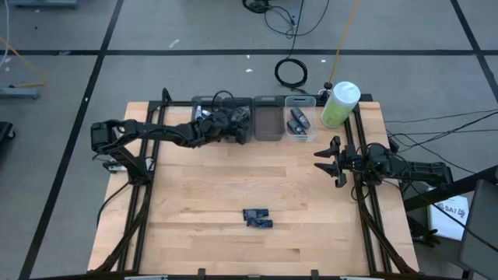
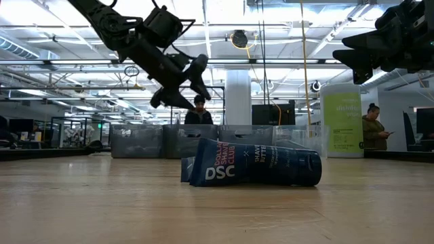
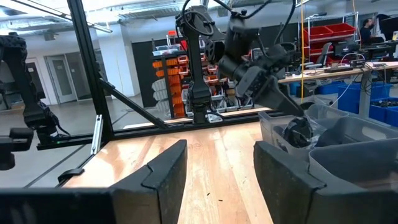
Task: Pick & Place Travel size toiletries
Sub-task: Put the top shave cream into the right black bin
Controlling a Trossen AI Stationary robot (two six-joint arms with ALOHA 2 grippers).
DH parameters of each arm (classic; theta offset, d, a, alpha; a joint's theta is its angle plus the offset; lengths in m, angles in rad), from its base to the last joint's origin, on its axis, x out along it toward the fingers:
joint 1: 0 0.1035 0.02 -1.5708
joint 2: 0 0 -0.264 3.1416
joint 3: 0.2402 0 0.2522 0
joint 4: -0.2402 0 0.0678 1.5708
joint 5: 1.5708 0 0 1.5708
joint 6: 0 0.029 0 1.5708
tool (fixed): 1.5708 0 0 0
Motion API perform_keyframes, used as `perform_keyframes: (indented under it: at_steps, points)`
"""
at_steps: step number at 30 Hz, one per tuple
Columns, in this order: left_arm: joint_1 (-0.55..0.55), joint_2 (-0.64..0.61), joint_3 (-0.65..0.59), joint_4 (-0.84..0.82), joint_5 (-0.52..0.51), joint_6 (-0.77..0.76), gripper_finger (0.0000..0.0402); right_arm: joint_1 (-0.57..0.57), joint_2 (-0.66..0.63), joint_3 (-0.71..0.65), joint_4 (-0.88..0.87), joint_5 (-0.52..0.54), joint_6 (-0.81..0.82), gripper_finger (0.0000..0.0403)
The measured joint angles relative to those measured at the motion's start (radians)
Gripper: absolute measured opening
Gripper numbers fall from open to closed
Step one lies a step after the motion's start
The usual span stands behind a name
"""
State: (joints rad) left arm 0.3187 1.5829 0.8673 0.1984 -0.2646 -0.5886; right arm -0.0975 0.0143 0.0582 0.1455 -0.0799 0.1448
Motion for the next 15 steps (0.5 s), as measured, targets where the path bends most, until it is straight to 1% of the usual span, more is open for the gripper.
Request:
perform_keyframes:
  at_steps: [3, 9, 11, 12, 15]
  points:
    - [0.001, -0.007, 0.000, -0.045, -0.011, -0.007, 0.0269, 0.000, 0.000, 0.000, 0.000, 0.000, 0.000, 0.0175]
    - [-0.020, -0.029, 0.000, -0.043, -0.033, 0.019, 0.0269, 0.000, 0.000, 0.000, 0.000, 0.000, 0.000, 0.0176]
    - [-0.029, -0.036, 0.010, -0.070, -0.049, 0.026, 0.0269, 0.000, 0.000, 0.000, 0.000, 0.000, 0.000, 0.0177]
    - [-0.033, -0.043, 0.016, -0.116, -0.068, 0.026, 0.0269, 0.000, 0.000, 0.000, 0.000, 0.000, 0.000, 0.0177]
    - [-0.050, -0.047, 0.064, -0.274, -0.189, 0.003, 0.0269, 0.000, 0.000, 0.000, 0.001, 0.000, 0.000, 0.0176]
